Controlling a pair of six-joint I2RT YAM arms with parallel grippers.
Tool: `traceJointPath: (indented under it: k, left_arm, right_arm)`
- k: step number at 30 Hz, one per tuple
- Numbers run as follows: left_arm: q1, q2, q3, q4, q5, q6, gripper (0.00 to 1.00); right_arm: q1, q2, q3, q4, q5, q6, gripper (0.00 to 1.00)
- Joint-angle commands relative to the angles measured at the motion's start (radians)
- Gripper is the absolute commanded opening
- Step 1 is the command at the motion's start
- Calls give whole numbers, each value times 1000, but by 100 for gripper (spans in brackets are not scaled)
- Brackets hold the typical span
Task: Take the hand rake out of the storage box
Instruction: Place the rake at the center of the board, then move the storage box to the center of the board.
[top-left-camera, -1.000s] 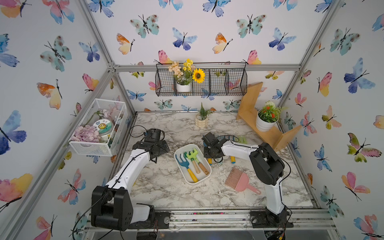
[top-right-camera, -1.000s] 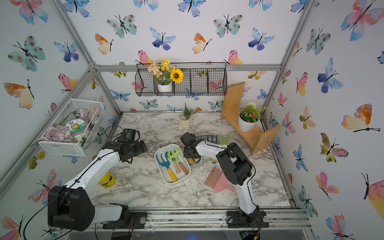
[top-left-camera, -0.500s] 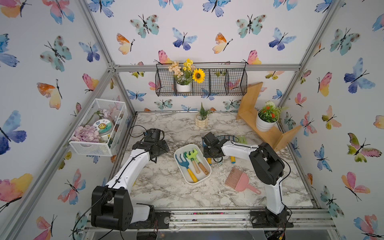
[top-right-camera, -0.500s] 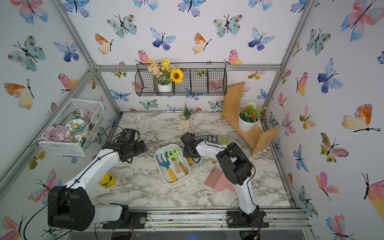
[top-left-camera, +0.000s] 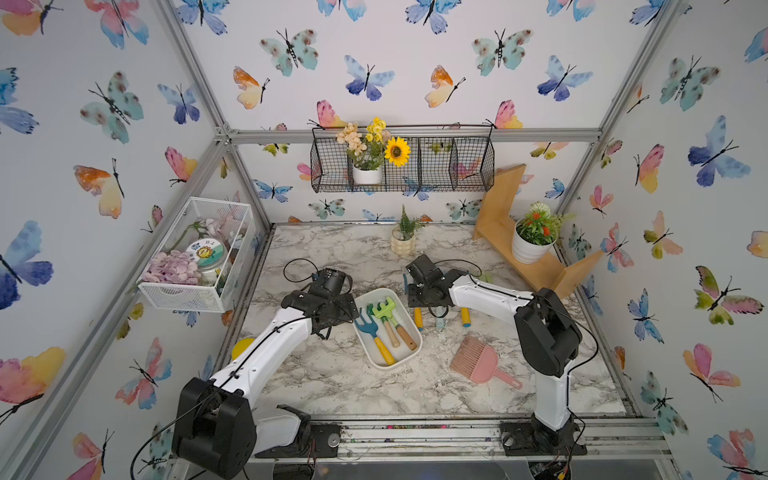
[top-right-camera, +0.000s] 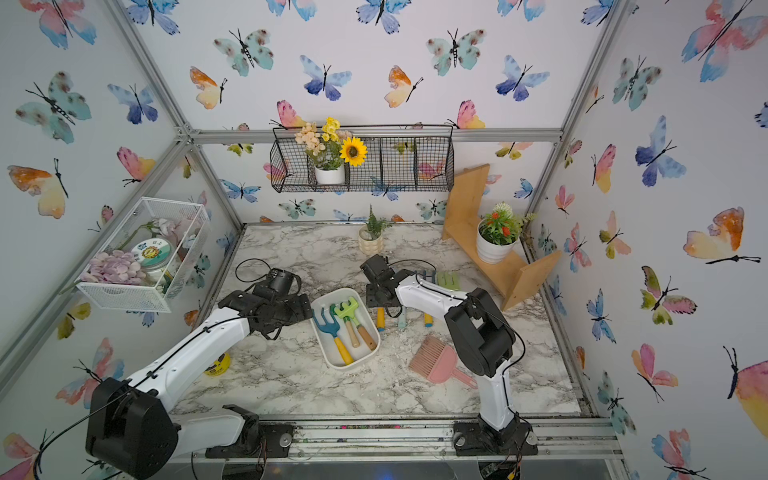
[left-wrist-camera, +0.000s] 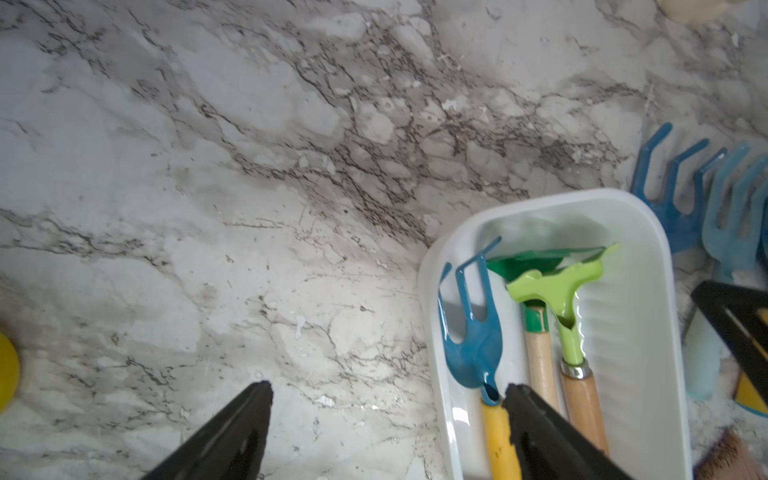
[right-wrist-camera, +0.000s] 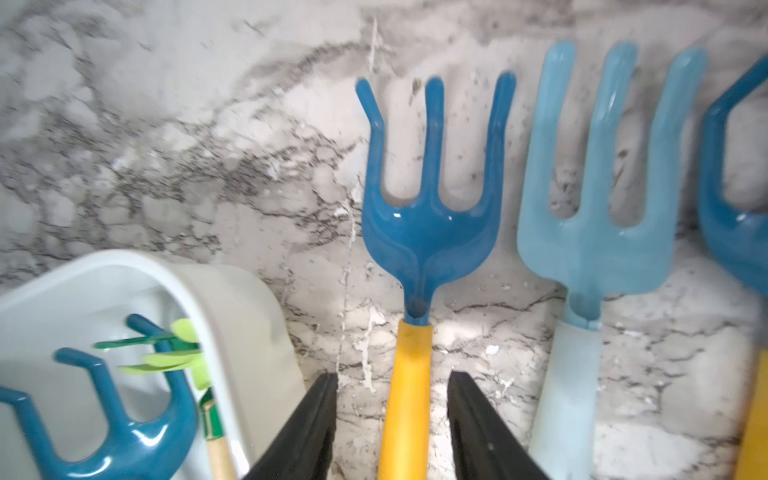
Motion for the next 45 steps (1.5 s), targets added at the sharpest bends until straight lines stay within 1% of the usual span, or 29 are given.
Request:
traceJointPath:
  k: [1, 3, 6, 7, 9, 11, 15, 21, 24, 28, 34, 40, 41, 43, 45]
  left_arm:
    - [-83, -28, -33, -61, -43, -105, 87]
    - [-120, -27, -59, -63, -47, -142, 81]
    - [-148, -30, -105, -46, -34, -184, 67]
    - [-154, -32, -118, -38, -29, -189, 64]
    - [-159, -35, -145, -17, -17, -191, 55]
    - [-159, -36, -164, 2, -9, -191, 50]
    - [-159, -45, -174, 24, -3, -200, 50]
    - [-159, -94, -134, 22, -9, -243, 51]
    - [-159, -68, -126, 55, 14, -240, 51]
    - [-162, 5, -125, 82, 31, -240, 45]
    - [-163, 59, -119, 144, 55, -205, 35]
    - [-158, 104, -123, 146, 34, -170, 30]
    - [-156, 110, -125, 146, 34, -165, 28]
    - [-147, 116, -125, 142, 33, -153, 18]
    - [-129, 111, -114, 117, 23, -135, 10]
  right_arm:
    - [-14, -44, 19, -62, 55, -53, 50]
    - [-18, -55, 13, -62, 58, -64, 50]
    - [-21, -64, 6, -62, 58, -74, 50]
    - [-21, -64, 4, -62, 56, -75, 50]
    - [-21, -65, -4, -58, 50, -77, 50]
    - [-21, -65, -13, -49, 40, -77, 50]
    - [-21, -60, -24, -41, 29, -77, 50]
    - [-21, -69, -35, -41, 30, -81, 50]
    - [-21, -72, -37, -41, 32, -85, 50]
    - [-21, -72, -40, -37, 30, -88, 50]
    - [-21, -65, -38, -32, 20, -91, 50]
    - [-21, -55, -35, -26, 1, -93, 50]
    - [-21, -54, -34, -25, -3, -95, 50]
    - [-21, -53, -32, -26, -4, -98, 50]
    - [-21, -52, -33, -24, -2, -101, 50]
